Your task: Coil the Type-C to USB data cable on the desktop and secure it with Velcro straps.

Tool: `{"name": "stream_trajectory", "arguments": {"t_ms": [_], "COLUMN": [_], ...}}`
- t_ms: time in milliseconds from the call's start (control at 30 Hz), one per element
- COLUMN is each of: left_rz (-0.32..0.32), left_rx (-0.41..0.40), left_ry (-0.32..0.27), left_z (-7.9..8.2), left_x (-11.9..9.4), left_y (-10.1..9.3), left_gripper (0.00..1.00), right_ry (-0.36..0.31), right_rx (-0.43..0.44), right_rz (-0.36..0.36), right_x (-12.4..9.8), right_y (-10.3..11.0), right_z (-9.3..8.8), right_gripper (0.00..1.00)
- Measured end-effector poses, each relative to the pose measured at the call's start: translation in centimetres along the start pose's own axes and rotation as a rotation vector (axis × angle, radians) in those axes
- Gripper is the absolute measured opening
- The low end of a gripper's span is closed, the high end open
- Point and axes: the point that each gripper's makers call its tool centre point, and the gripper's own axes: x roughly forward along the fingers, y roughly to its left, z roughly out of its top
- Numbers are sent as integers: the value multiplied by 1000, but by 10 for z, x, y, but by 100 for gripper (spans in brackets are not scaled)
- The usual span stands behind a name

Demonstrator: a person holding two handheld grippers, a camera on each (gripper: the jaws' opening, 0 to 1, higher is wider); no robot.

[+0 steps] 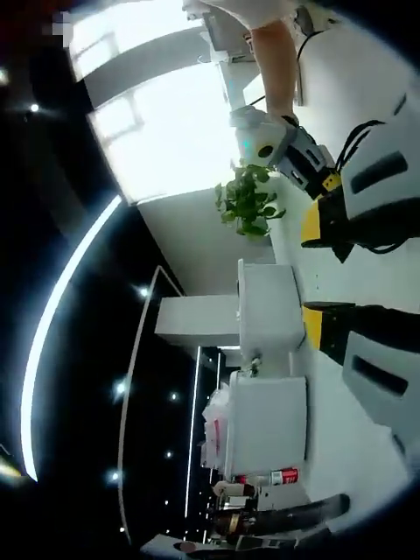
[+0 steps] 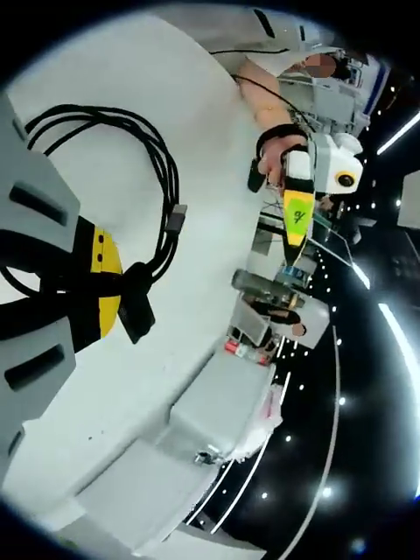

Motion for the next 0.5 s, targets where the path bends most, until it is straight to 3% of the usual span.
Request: {"name": "stream_trajectory", "arguments": {"t_ms": [67, 200, 333, 500], "left_rz": [8, -84, -112, -145], "left_rx": [-56, -208, -138, -256], "left_ry": [-10, -26, -20, -41], "left_z": [-5, -8, -5, -5], "left_x": [1, 4, 0, -4], "left_y": [1, -15, -24, -27], "left_gripper": [26, 26, 27, 28], "right_ry": [20, 86, 105, 124], "right_rx": [2, 4, 9, 40], "right_rz": [-1, 7, 16, 31], "right_x": [4, 16, 22, 26], "right_y": [0, 0, -1, 2], "right_z": [-8, -22, -26, -36], "right_gripper": [4, 4, 4, 5]}}
